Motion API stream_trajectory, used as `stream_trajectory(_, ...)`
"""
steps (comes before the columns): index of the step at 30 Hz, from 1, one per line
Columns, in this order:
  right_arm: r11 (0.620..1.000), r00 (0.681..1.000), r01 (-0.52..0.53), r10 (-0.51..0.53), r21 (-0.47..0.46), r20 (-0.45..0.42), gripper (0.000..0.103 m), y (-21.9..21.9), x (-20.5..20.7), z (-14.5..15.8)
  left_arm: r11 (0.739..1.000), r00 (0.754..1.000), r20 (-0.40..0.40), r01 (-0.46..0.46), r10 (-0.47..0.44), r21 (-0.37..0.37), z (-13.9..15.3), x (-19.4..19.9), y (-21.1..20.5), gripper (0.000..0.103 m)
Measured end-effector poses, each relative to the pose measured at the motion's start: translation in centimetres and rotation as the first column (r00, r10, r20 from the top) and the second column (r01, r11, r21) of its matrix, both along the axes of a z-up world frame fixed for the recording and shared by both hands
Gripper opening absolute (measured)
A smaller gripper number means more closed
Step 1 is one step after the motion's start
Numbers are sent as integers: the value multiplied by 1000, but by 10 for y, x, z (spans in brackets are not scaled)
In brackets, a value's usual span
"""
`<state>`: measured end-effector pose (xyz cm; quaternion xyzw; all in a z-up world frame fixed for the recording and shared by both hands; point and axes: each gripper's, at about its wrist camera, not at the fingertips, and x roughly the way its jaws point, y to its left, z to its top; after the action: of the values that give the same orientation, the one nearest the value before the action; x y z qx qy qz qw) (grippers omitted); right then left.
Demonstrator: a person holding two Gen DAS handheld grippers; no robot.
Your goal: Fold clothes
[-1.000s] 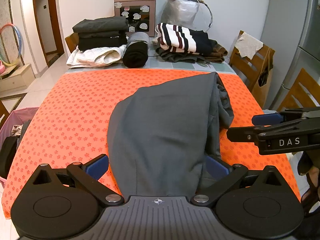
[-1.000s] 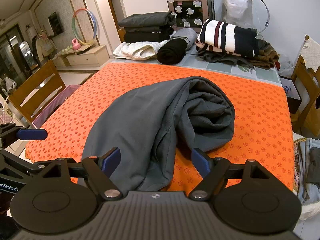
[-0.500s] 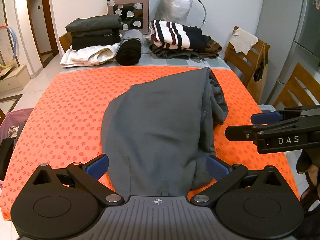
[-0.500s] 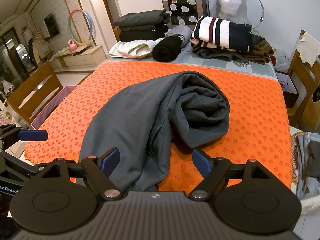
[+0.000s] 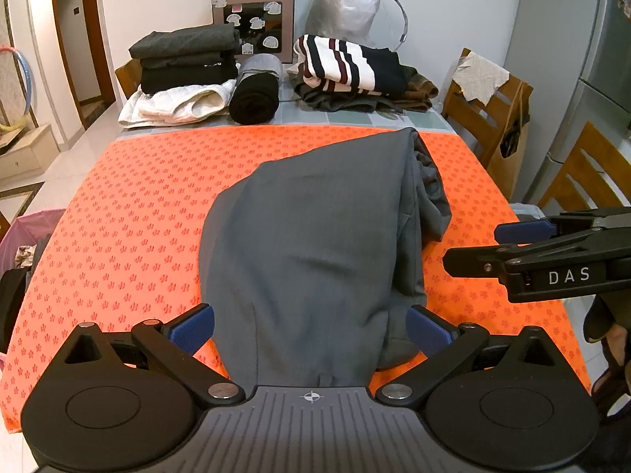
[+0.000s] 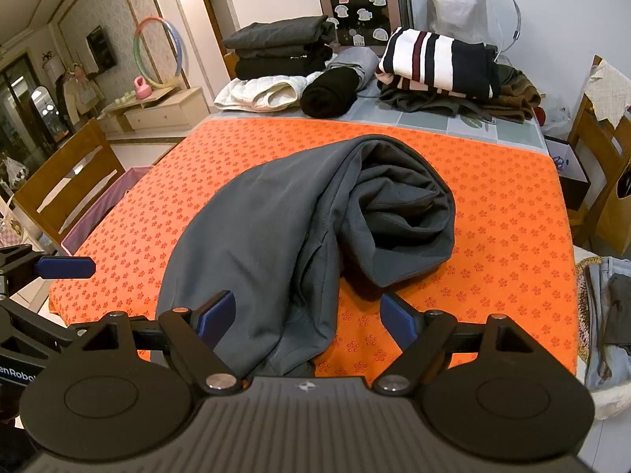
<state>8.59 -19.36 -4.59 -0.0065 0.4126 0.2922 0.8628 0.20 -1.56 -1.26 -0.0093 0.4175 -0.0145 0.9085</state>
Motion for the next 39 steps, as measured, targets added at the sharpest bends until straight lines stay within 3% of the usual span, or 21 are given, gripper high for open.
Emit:
stream_trajectory(24,997,997,82,-82,-18,-4,85,-19,7,-1,999,999,-28,40,-40,-7,-21,31,-6,103)
stream_trajectory(28,993,993,119,-119,-24,-5,85,-29,8,-1,997,997,-9,80,-80,5,-30,42,-17,102)
stream_trajectory(33,985,986,168,-168,-34,-3,85,-43,6,-2,992,994,31,100,-103,79,-43,59,-38,101)
stream_trajectory(39,972,973,229,-230,-57,-8,85,-62,-1,-4,990,992,61,109,-115,91,-56,76,-49,94)
